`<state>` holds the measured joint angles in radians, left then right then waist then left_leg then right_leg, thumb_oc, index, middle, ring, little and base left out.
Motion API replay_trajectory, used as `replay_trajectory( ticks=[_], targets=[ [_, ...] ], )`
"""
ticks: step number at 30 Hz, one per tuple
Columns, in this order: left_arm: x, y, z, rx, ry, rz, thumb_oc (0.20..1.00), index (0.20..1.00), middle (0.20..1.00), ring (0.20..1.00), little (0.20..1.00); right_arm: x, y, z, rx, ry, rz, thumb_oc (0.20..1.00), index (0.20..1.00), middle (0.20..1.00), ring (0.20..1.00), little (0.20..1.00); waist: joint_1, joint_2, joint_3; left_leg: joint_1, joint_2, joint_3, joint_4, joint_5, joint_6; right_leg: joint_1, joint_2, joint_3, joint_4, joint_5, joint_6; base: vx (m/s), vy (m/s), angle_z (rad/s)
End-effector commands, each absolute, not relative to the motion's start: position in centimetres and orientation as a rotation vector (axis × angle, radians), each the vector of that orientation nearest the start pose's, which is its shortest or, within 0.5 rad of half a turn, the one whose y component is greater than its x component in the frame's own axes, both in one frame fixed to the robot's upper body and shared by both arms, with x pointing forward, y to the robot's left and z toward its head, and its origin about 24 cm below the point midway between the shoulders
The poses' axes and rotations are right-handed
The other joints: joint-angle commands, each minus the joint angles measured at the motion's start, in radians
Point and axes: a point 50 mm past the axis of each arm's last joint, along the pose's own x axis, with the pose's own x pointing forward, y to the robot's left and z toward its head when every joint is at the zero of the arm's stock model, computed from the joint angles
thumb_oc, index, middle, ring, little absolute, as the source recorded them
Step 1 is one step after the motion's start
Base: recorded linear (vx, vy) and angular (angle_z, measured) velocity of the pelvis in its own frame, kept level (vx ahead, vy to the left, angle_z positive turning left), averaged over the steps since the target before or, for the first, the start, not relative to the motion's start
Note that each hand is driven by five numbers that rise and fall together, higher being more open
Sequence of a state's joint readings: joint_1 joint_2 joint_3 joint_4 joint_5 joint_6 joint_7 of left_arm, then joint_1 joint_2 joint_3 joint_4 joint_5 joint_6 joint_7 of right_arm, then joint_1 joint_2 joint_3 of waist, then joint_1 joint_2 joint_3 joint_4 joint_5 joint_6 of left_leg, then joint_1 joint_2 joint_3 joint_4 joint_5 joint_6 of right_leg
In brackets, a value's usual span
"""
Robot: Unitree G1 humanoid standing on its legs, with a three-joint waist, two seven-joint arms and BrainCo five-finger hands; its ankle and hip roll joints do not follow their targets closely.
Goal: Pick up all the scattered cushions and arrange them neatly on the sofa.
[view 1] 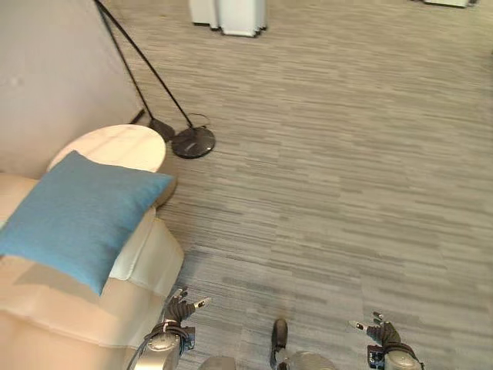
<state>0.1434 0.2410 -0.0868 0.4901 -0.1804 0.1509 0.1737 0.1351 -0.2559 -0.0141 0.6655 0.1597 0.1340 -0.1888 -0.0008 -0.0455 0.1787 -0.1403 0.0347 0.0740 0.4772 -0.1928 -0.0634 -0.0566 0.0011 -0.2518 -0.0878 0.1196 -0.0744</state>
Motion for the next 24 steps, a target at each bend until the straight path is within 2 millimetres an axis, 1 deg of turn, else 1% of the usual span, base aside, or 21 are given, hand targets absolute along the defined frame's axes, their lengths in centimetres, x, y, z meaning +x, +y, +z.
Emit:
replay_trajectory(
  ticks=[1,2,3,4,6,7,9,10,11,12,13,15,16,17,18,19,20,21,22,23,24],
  targets=[
    [16.5,22.9,-9.2,0.147,0.744,0.237,1.0,1.0,1.0,1.0,1.0,13.5,-26.8,-11.1,-0.183,0.901,-0.403,1.0,1.0,1.0,1.0,1.0,0.009,0.004,0.023,0.046,-0.028,0.063,-0.275,0.093,0.062,0.141,-0.042,-0.025,0.001,-0.194,0.125,0.21,-0.034,0.58],
    [16.5,22.9,-9.2,0.147,0.744,0.237,1.0,1.0,1.0,1.0,1.0,13.5,-26.8,-11.1,-0.183,0.901,-0.403,1.0,1.0,1.0,1.0,1.0,0.007,0.003,0.023,0.048,-0.03,0.062,-0.279,0.095,0.062,0.141,-0.043,-0.026,0.001,-0.195,0.126,0.34,-0.037,0.66],
    [15.9,22.9,-9.6,0.152,0.772,0.248,1.0,1.0,1.0,1.0,1.0,13.2,-26.6,-11.4,-0.193,0.917,-0.39,1.0,1.0,1.0,1.0,1.0,0.014,0.009,0.019,0.034,-0.022,0.068,-0.409,0.175,0.033,0.166,-0.031,-0.053,0.001,-0.223,0.122,0.18,-0.016,0.74],
    [15.9,22.9,-9.6,0.152,0.772,0.248,1.0,1.0,1.0,1.0,1.0,13.2,-26.6,-11.4,-0.193,0.917,-0.39,1.0,1.0,1.0,1.0,1.0,0.012,0.008,0.018,0.036,-0.024,0.066,-0.416,0.18,0.033,0.166,-0.031,-0.055,0.001,-0.224,0.121,0.25,-0.013,0.95],
    [15.6,23.2,-9.8,0.168,0.788,0.258,1.0,1.0,1.0,1.0,1.0,13.0,-26.5,-11.5,-0.206,0.925,-0.383,1.0,1.0,1.0,1.0,1.0,0.015,0.011,0.021,-0.004,-0.019,0.09,-0.538,0.263,0.011,0.18,-0.022,-0.089,0.0,-0.243,0.115,0.22,0.032,0.79],
    [15.3,23.5,-9.9,0.175,0.8,0.273,1.0,1.0,1.0,1.0,1.0,13.2,-26.5,-11.4,-0.222,0.923,-0.377,1.0,1.0,1.0,1.0,1.0,0.019,0.013,0.025,-0.066,-0.008,0.122,-0.564,0.268,-0.007,0.195,-0.015,-0.117,0.0,-0.256,0.116,0.24,0.057,0.66],
    [15.1,23.7,-10.0,0.171,0.811,0.286,1.0,1.0,1.0,1.0,1.0,13.3,-26.5,-11.3,-0.235,0.923,-0.37,1.0,1.0,1.0,1.0,1.0,0.023,0.012,0.022,-0.08,-0.004,0.13,-0.564,0.275,-0.013,0.208,-0.015,-0.126,0.0,-0.259,0.119,0.26,0.087,0.79],
    [14.8,23.8,-10.1,0.167,0.819,0.296,1.0,1.0,1.0,1.0,1.0,13.6,-26.5,-11.3,-0.245,0.92,-0.359,1.0,1.0,1.0,1.0,1.0,0.028,0.012,0.02,-0.078,-0.004,0.137,-0.564,0.291,-0.019,0.222,-0.014,-0.13,0.0,-0.264,0.12,0.4,0.139,0.64],
    [14.2,24.1,-10.3,0.155,0.832,0.314,1.0,1.0,1.0,1.0,1.0,13.7,-26.2,-11.2,-0.249,0.918,-0.343,1.0,1.0,1.0,1.0,1.0,0.036,0.01,0.006,-0.065,-0.005,0.131,-0.564,0.279,-0.008,0.239,-0.011,-0.124,0.0,-0.273,0.125,0.47,0.174,0.2],
    [13.9,24.1,-10.5,0.147,0.845,0.323,1.0,1.0,1.0,1.0,1.0,14.0,-25.9,-11.2,-0.26,0.912,-0.327,1.0,1.0,1.0,1.0,1.0,0.043,0.007,-0.006,-0.064,-0.008,0.124,-0.564,0.303,-0.009,0.259,-0.016,-0.135,0.0,-0.286,0.132,0.49,0.181,0.03],
    [13.7,24.2,-10.6,0.145,0.856,0.33,1.0,1.0,1.0,1.0,1.0,14.3,-25.7,-11.2,-0.267,0.905,-0.315,1.0,1.0,1.0,1.0,1.0,0.052,0.002,-0.017,-0.057,-0.019,0.114,-0.564,0.308,-0.001,0.267,-0.023,-0.128,0.0,-0.289,0.133,0.5,0.214,-0.03],
    [13.2,24.3,-11.0,0.152,0.879,0.337,1.0,1.0,1.0,1.0,1.0,14.7,-25.2,-11.2,-0.257,0.898,-0.305,1.0,1.0,1.0,1.0,1.0,0.063,-0.014,-0.033,-0.033,-0.044,0.111,-0.564,0.296,0.018,0.292,-0.048,-0.127,0.007,-0.294,0.145,0.48,0.221,-0.03],
    [13.0,24.4,-11.1,0.165,0.891,0.337,1.0,1.0,1.0,1.0,1.0,14.8,-25.1,-11.2,-0.25,0.894,-0.304,1.0,1.0,1.0,1.0,1.0,0.068,-0.024,-0.038,-0.018,-0.055,0.108,-0.564,0.285,0.029,0.291,-0.066,-0.126,0.042,-0.298,0.153,0.47,0.234,-0.04],
    [13.1,24.5,-11.1,0.181,0.895,0.332,1.0,1.0,1.0,1.0,1.0,14.9,-24.8,-11.2,-0.246,0.889,-0.294,1.0,1.0,1.0,1.0,1.0,0.07,-0.031,-0.045,0.0,-0.07,0.099,-0.564,0.267,0.044,0.284,-0.09,-0.126,0.105,-0.295,0.165,0.46,0.263,0.07],
    [13.1,24.6,-11.1,0.192,0.901,0.327,1.0,1.0,1.0,1.0,1.0,15.0,-24.5,-11.3,-0.242,0.889,-0.285,1.0,1.0,1.0,1.0,1.0,0.069,-0.036,-0.046,0.018,-0.085,0.091,-0.564,0.246,0.062,0.261,-0.12,-0.124,0.198,-0.285,0.176,0.43,0.297,0.2],
    [13.3,24.6,-11.0,0.195,0.892,0.323,1.0,1.0,1.0,1.0,1.0,15.3,-24.3,-11.2,-0.238,0.879,-0.276,1.0,1.0,1.0,1.0,1.0,0.065,-0.037,-0.042,0.041,-0.099,0.084,-0.564,0.223,0.083,0.213,-0.152,-0.116,0.316,-0.245,0.189,0.36,0.298,0.29],
    [13.5,24.7,-10.9,0.204,0.886,0.319,1.0,1.0,1.0,1.0,1.0,15.3,-24.1,-11.2,-0.236,0.877,-0.269,1.0,1.0,1.0,1.0,1.0,0.057,-0.036,-0.036,0.062,-0.11,0.077,-0.564,0.204,0.1,0.179,-0.175,-0.105,0.415,-0.191,0.199,0.3,0.31,0.56],
    [13.9,24.7,-10.7,0.213,0.873,0.311,1.0,1.0,1.0,1.0,1.0,15.6,-23.9,-11.1,-0.24,0.87,-0.26,1.0,1.0,1.0,1.0,1.0,0.048,-0.034,-0.023,0.088,-0.126,0.068,-0.564,0.184,0.122,0.129,-0.206,-0.081,0.532,-0.124,0.214,0.28,0.279,0.54],
    [14.0,24.6,-10.6,0.215,0.865,0.307,1.0,1.0,1.0,1.0,1.0,15.6,-23.7,-11.1,-0.24,0.871,-0.259,1.0,1.0,1.0,1.0,1.0,0.04,-0.028,-0.014,0.11,-0.13,0.064,-0.564,0.168,0.131,0.102,-0.216,-0.061,0.599,-0.094,0.212,0.22,0.234,0.69],
    [14.3,24.6,-10.4,0.217,0.853,0.303,1.0,1.0,1.0,1.0,1.0,15.8,-23.5,-11.1,-0.24,0.866,-0.253,1.0,1.0,1.0,1.0,1.0,0.03,-0.018,-0.001,0.129,-0.127,0.053,-0.564,0.158,0.138,0.048,-0.207,-0.025,0.661,-0.106,0.203,0.14,0.135,0.56],
    [15.0,24.5,-10.0,0.217,0.825,0.303,1.0,1.0,1.0,1.0,1.0,16.1,-23.3,-11.0,-0.244,0.857,-0.246,1.0,1.0,1.0,1.0,1.0,0.022,-0.002,0.015,0.132,-0.112,0.047,-0.564,0.164,0.138,-0.027,-0.166,0.012,0.679,-0.156,0.173,0.15,0.084,0.55]
  ],
)
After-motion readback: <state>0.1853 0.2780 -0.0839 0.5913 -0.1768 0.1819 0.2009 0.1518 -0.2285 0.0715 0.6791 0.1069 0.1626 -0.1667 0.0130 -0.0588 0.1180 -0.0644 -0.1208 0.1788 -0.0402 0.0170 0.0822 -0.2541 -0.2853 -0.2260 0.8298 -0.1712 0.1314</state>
